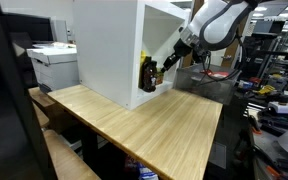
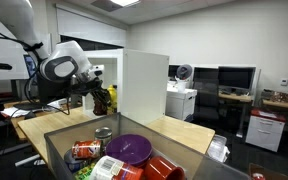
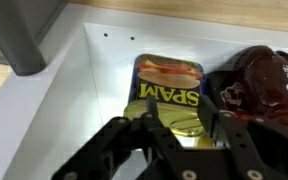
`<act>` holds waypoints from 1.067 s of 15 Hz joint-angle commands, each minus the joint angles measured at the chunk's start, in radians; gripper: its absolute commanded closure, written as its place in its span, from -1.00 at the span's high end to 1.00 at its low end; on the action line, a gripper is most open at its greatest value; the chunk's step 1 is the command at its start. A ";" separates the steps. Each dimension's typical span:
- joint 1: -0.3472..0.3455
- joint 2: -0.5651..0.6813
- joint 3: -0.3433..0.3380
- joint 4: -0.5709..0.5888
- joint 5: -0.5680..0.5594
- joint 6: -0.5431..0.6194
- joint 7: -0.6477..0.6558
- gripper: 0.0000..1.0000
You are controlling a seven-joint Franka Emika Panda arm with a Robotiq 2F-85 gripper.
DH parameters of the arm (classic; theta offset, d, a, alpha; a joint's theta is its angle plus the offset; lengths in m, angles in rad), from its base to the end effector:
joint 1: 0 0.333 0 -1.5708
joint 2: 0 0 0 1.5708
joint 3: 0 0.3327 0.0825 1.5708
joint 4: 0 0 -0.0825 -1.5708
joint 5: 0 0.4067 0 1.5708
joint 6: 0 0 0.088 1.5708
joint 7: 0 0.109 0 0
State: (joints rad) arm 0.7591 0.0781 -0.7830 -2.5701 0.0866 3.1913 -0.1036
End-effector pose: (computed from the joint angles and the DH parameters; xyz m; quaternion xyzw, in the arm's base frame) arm 0.5053 -0.0210 0.3031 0.9599 0.0046 0.2783 0.0340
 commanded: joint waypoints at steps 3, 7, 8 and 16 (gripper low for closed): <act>0.033 0.041 -0.042 0.060 -0.022 0.018 0.012 0.77; 0.063 0.054 -0.064 0.099 -0.022 0.037 0.010 0.24; 0.066 0.051 -0.063 0.100 -0.015 0.033 0.012 0.24; 0.052 0.050 -0.058 0.090 0.008 0.047 0.016 -0.68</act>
State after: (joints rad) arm 0.8136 0.1158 -0.8378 -2.4714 0.0824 3.2045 -0.1036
